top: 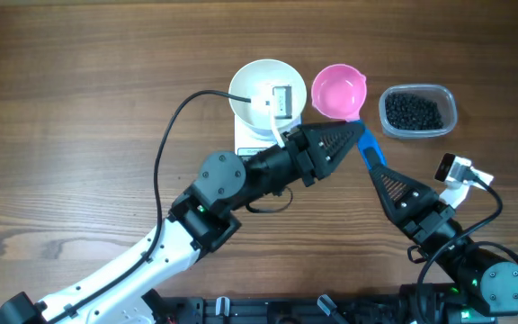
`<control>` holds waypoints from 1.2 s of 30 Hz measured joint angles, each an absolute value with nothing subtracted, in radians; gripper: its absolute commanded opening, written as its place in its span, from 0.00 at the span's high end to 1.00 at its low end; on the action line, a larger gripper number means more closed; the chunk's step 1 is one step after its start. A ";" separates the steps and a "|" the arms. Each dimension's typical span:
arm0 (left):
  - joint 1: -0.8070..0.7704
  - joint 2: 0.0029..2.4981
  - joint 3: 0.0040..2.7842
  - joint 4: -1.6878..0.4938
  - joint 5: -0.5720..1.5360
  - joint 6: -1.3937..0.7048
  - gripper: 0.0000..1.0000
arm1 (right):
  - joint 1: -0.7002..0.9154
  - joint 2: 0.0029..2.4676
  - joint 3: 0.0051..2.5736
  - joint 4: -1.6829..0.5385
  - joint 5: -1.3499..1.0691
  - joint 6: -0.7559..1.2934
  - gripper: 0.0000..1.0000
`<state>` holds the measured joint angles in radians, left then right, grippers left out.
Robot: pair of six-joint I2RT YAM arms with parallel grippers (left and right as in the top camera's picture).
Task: Scoop item into bowl and weigh 150g on scale
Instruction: 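Close the right gripper on the blue handle beside the left gripper, then open the left gripper and release the scoop to the right gripper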
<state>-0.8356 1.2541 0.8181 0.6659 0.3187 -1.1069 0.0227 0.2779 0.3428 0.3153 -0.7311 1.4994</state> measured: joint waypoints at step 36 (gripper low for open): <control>-0.850 1.257 0.818 0.663 0.303 -1.120 0.96 | 0.023 0.278 0.343 0.349 -0.685 1.547 0.39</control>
